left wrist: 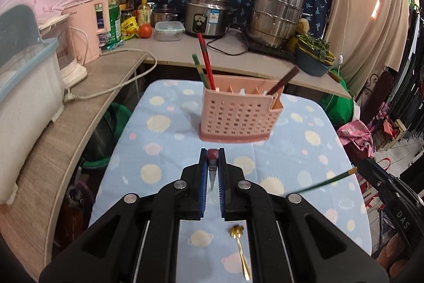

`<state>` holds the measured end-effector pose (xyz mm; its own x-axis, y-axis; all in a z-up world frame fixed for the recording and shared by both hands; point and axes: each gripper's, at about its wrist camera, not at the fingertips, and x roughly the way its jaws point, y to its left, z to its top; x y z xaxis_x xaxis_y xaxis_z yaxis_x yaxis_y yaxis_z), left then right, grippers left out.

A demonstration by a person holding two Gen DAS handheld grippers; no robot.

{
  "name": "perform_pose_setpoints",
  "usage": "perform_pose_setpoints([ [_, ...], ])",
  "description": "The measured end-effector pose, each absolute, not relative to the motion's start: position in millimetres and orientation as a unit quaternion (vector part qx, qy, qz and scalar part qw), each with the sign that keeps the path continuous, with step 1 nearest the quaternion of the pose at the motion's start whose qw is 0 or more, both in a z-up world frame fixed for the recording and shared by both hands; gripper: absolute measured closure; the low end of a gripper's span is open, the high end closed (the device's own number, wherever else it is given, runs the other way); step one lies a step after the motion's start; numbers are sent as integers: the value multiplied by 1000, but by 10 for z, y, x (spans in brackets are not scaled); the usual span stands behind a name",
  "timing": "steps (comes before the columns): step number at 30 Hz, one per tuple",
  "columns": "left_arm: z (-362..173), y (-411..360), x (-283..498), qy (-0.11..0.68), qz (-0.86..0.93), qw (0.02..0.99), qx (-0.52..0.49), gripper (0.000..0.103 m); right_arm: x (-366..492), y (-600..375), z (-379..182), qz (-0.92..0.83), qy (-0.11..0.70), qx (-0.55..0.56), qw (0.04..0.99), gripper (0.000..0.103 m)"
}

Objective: Organize utensils
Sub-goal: 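Lift the dark-red chopstick with the left tool while the right tool carries the green chopstick to the basket, then open the left tool over the pink basket while the right tool releases the green chopstick into it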

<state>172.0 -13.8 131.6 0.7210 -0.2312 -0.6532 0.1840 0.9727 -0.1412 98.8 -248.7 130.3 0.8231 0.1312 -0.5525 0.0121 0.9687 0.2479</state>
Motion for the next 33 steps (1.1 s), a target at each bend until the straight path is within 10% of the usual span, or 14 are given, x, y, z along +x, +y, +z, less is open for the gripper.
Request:
perform_pose_setpoints([
  [22,2670,-347,2734,213,-120,967,-78,96,2201,-2711,2485,25,155,168,973,96],
  [33,2392,-464,3326,237,-106,963,-71,96,2901,-2734,2203,6,185,167,968,96],
])
